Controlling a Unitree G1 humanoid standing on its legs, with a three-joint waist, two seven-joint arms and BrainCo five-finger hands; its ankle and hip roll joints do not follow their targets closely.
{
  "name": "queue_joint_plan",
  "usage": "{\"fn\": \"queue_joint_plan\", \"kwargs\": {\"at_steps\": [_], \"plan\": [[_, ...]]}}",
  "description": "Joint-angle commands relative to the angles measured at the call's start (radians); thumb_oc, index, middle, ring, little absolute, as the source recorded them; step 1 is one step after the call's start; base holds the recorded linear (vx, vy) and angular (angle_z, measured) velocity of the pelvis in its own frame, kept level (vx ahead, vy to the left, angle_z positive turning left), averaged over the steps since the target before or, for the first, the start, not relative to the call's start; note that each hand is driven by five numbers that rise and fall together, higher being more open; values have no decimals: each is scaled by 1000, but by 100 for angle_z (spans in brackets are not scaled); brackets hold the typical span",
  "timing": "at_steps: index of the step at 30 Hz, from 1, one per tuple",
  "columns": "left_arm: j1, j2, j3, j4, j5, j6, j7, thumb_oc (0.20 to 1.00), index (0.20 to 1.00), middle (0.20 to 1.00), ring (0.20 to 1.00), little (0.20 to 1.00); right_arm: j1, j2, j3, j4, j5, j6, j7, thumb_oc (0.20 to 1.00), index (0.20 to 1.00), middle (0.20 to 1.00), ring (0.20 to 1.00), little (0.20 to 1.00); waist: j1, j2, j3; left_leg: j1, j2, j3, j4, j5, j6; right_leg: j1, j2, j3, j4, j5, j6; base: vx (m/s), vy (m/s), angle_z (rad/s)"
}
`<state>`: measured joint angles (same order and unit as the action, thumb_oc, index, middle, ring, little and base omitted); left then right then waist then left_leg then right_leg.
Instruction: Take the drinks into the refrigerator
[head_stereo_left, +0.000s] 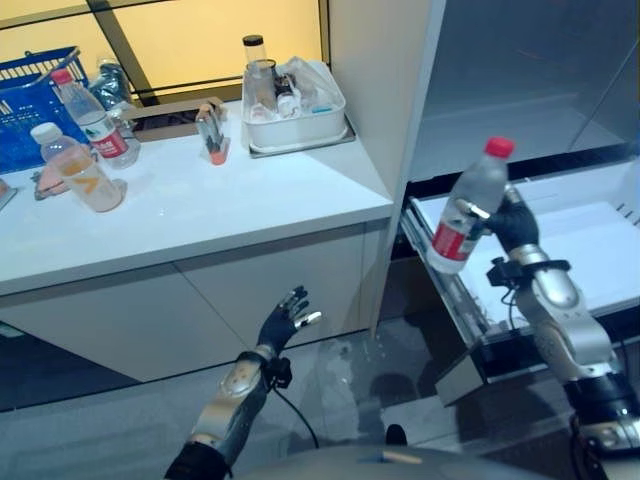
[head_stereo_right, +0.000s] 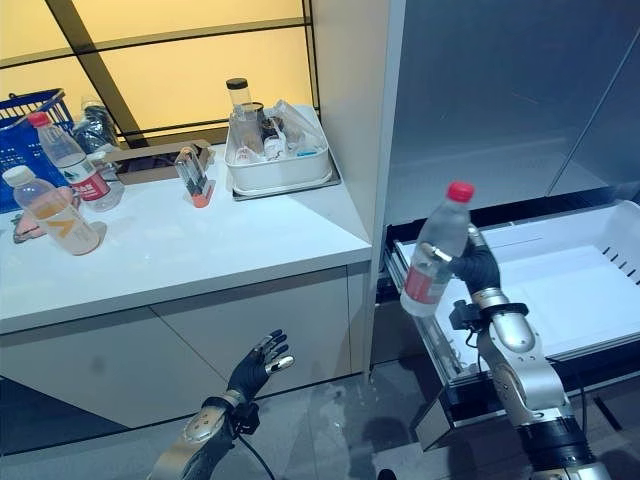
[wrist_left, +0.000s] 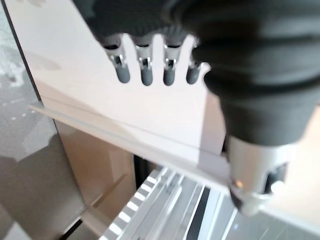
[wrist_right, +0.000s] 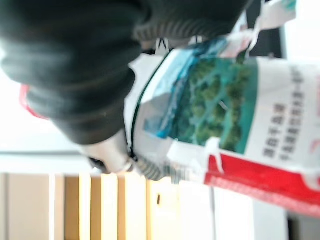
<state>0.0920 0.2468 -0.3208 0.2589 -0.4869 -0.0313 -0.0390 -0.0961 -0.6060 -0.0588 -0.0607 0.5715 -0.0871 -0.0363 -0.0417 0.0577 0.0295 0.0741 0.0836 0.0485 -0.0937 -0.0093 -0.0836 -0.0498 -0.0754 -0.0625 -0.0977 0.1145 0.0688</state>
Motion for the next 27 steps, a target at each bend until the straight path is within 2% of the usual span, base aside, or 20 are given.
{"fn": "queue_joint_plan", "kwargs": {"at_steps": [1, 5, 9, 13, 14, 16, 17, 21, 22, 27], "plan": [[-30, 45, 14, -18, -25, -42, -7, 1000, 1000, 1000, 1000, 1000, -85, -31, -123, -50, -12, -138, -53, 200, 200, 200, 200, 200, -29, -76, -41, -37, -21, 4, 6, -21, 28, 65, -46, 54, 10, -108, 71, 0, 0, 0], [-11, 56, 38, -28, -16, -42, -10, 1000, 1000, 1000, 1000, 1000, -36, -45, -201, 38, -35, -131, -95, 200, 200, 200, 200, 200, -35, -76, -43, -35, -20, 4, 6, -24, 27, 68, -45, 52, 10, -112, 71, 0, 0, 0], [-3, 57, 43, -26, -10, -41, -15, 1000, 1000, 1000, 1000, 1000, -20, -46, -224, 65, -46, -125, -103, 200, 200, 200, 200, 200, -36, -75, -44, -34, -20, 1, 6, -25, 26, 70, -44, 52, 10, -113, 70, 0, 0, 0], [17, 70, 54, -43, 0, -37, -29, 1000, 1000, 1000, 1000, 1000, 20, -62, -241, 182, -136, -80, -123, 200, 200, 200, 200, 200, -37, -71, -40, -34, -19, -1, 6, -24, 25, 73, -43, 50, 10, -115, 68, 0, 0, 0], [27, 86, 58, -64, 8, -39, -41, 1000, 1000, 1000, 1000, 1000, 33, -73, -223, 254, -173, -54, -111, 200, 200, 200, 200, 200, -35, -70, -37, -34, -17, -1, 6, -23, 24, 74, -43, 48, 10, -115, 68, 0, 0, 0], [34, 96, 56, -78, 15, -39, -49, 1000, 1000, 1000, 1000, 1000, 29, -83, -212, 302, -198, -43, -112, 200, 200, 200, 200, 200, -34, -69, -36, -33, -17, -1, 6, -23, 24, 74, -42, 48, 10, -116, 68, 0, 0, 0], [39, 121, 50, -115, 31, -43, -63, 1000, 1000, 1000, 1000, 1000, 18, -105, -178, 425, -264, -15, -118, 200, 200, 200, 200, 200, -26, -69, -34, -34, -17, -3, 6, -21, 24, 73, -42, 46, 10, -115, 68, 0, 0, 0], [51, 154, 41, -158, 38, -50, -79, 1000, 1000, 1000, 1000, 1000, -32, -134, -106, 587, -313, 9, -104, 200, 200, 200, 200, 200, -20, -68, -22, -37, -18, -5, 6, -17, 22, 71, -42, 42, 10, -113, 68, -14, -3, 2], [52, 172, 34, -179, 43, -55, -90, 1000, 1000, 1000, 1000, 1000, -68, -149, -50, 675, -367, 29, -91, 200, 200, 200, 200, 200, -11, -67, -13, -43, -18, -7, 6, -14, 21, 67, -44, 39, 10, -111, 69, 0, 0, 0], [57, 190, 14, -205, 34, -60, -103, 1000, 1000, 1000, 1000, 1000, -156, -157, 68, 843, -458, 48, -70, 200, 200, 200, 200, 200, 2, -63, 16, -62, -21, -14, 6, -3, 21, 52, -46, 33, 10, -103, 69, -59, 1, 5]]}}
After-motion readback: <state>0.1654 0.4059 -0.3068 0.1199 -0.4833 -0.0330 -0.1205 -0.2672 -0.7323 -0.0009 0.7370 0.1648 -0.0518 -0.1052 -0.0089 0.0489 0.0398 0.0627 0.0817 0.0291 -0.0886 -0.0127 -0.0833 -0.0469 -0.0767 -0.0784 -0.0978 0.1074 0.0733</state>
